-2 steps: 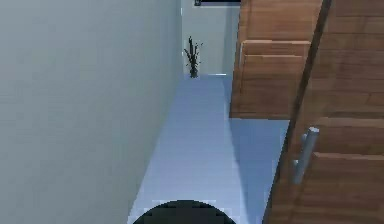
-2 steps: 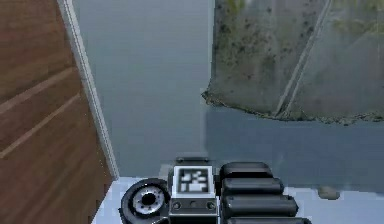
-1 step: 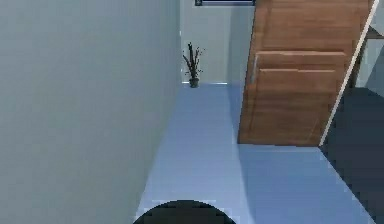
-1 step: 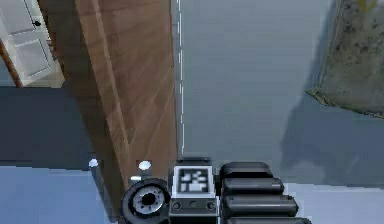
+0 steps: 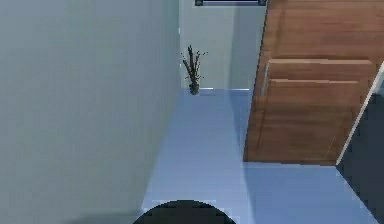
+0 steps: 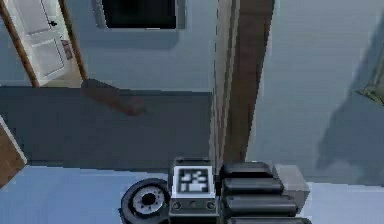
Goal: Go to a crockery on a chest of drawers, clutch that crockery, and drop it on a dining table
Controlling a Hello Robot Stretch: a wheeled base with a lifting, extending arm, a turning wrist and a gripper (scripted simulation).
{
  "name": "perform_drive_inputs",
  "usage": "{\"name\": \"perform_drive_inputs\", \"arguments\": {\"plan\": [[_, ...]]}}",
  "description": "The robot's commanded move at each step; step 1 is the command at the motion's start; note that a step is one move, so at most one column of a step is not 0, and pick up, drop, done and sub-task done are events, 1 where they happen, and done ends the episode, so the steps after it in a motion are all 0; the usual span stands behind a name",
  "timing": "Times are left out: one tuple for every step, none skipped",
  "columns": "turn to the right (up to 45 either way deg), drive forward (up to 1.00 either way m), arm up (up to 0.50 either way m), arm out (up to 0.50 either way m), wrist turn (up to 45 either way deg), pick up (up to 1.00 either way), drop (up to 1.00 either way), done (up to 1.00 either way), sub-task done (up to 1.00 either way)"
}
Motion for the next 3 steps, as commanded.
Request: {"name": "perform_drive_inputs", "arguments": {"plan": [[45.0,0.00,0.00,0.00,0.0,0.00,0.00,0.00,0.00],[6.0,0.00,0.00,0.00,0.0,0.00,0.00,0.00,0.00],[0.0,0.40,0.00,0.00,0.0,0.00,0.00,0.00,0.00]]}}
